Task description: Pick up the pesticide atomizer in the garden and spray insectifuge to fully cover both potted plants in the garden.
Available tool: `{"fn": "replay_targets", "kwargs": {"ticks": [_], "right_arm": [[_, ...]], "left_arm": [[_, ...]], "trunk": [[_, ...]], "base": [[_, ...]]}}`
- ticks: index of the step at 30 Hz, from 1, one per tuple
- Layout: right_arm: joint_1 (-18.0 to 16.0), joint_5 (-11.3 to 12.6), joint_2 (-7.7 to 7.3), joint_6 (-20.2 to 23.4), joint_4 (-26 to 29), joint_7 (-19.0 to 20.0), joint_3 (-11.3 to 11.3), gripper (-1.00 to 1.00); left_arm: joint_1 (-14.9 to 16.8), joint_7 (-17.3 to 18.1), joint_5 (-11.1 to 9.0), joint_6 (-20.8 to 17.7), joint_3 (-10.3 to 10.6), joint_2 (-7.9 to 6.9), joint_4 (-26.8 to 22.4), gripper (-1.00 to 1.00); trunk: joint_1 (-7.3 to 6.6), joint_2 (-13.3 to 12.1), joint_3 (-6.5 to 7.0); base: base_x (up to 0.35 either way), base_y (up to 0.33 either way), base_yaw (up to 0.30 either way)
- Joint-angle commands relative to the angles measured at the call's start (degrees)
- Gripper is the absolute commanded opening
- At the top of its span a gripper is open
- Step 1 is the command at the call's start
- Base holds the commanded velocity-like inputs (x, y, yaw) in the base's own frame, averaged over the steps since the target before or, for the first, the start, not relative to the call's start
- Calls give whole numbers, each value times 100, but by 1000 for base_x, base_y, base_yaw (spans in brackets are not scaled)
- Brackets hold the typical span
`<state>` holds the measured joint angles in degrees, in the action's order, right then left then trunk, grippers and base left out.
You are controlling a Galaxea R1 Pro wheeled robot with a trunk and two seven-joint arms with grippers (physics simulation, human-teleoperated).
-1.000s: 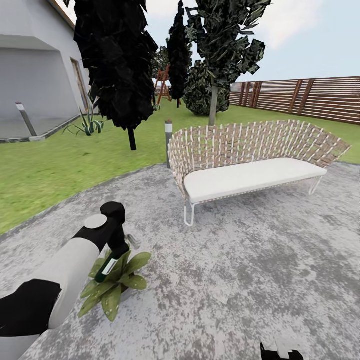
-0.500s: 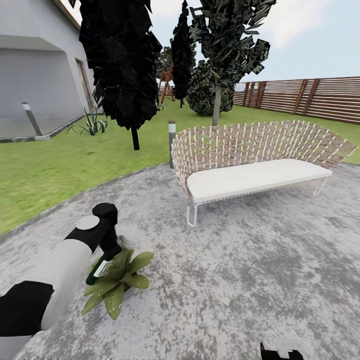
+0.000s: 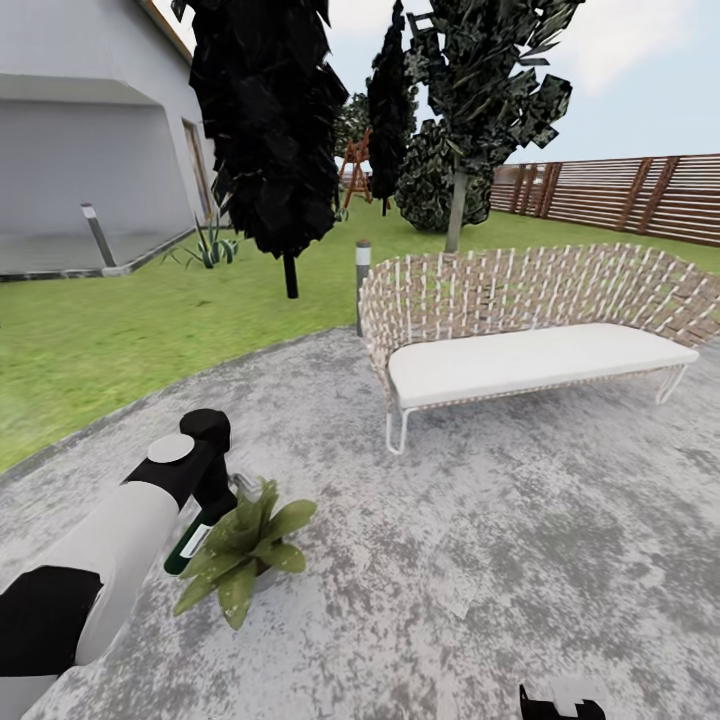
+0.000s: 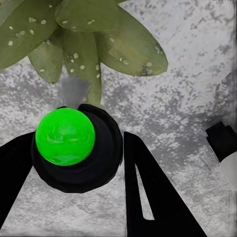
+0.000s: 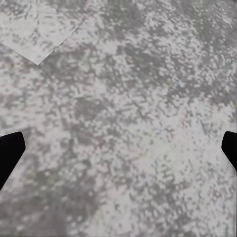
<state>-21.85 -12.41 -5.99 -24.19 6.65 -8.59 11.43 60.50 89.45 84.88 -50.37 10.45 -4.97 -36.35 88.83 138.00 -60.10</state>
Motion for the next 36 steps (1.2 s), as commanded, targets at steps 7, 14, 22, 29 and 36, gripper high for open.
{"fn": "replay_targets", "kwargs": {"ticks": [7, 14, 22, 29, 36], "right_arm": [[-3, -59, 1, -20, -6, -15, 35, 100], [-3, -59, 4, -18, -6, -20, 35, 100], [-1, -63, 6, -16, -8, -15, 35, 100], [-2, -72, -16, -22, -15, -6, 34, 100], [-3, -77, -16, -15, -22, -20, 33, 100]], "left_arm": [[5, 55, 37, -61, 25, -9, -4, -100], [5, 55, 45, -61, 27, -64, -4, -100], [-7, 55, 54, -61, 52, -78, 9, -100], [-303, 55, 55, -61, 59, -15, 9, -100], [-539, 55, 50, -291, 36, -4, 5, -100]], "trunk": [[-1, 2, -7], [-1, 2, -7], [-1, 2, -43], [-1, 2, -54], [-1, 2, -54]], "base": [[-49, -273, 177], [-2, -147, 3], [0, -4, 127], [0, 0, 46], [112, 0, 1]]}}
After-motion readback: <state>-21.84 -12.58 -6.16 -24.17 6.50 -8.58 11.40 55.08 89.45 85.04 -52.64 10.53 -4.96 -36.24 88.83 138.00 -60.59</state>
